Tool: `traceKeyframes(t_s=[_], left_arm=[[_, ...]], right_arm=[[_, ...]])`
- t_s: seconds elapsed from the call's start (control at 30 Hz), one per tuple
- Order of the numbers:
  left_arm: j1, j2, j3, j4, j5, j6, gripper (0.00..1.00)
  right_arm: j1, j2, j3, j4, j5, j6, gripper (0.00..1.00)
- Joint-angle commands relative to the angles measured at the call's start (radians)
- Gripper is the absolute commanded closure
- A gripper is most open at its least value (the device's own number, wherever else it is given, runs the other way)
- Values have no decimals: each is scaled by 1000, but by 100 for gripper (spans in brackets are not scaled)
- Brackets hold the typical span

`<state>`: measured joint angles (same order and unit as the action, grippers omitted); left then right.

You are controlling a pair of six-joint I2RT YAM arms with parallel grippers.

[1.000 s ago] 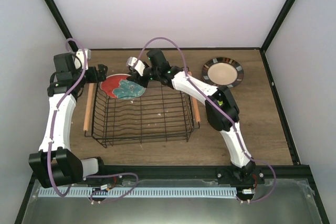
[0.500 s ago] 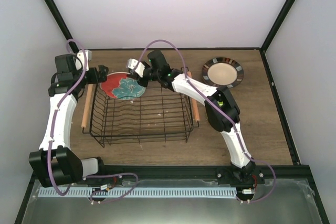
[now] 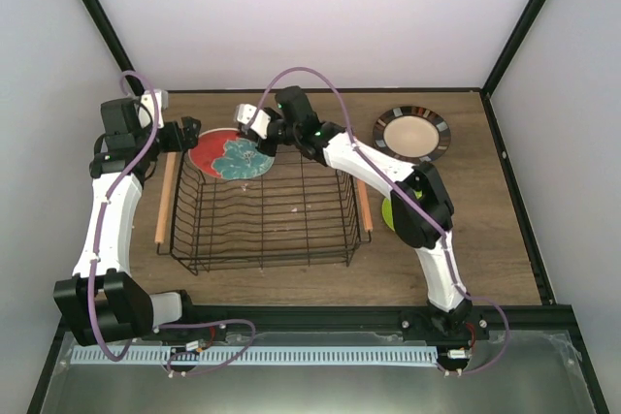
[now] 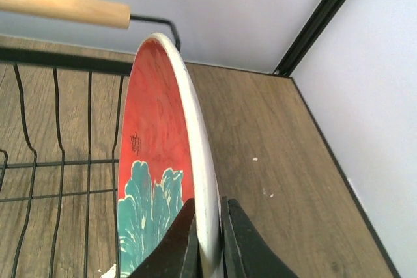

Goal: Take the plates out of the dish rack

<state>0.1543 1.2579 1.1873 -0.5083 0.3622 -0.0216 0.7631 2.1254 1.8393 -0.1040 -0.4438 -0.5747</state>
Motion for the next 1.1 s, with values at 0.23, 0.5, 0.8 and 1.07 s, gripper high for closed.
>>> traceKeyframes(t_s=[0.23,0.5,0.8,1.07], left_arm=[[-3,2,-13,35,18,-30,0],[-2,-9,-22,80,-9,-103,0],[-2,-2,-37,127,8,-162,0],[-2,-4,-41,114,13,-156,0]], right_arm=[[0,-248,90,58,24,11,99],[-81,-349,124,7,46,-16,99],[-289,-437,179,5,14,140,99],[-726,-281,436,-303,38,735,99]])
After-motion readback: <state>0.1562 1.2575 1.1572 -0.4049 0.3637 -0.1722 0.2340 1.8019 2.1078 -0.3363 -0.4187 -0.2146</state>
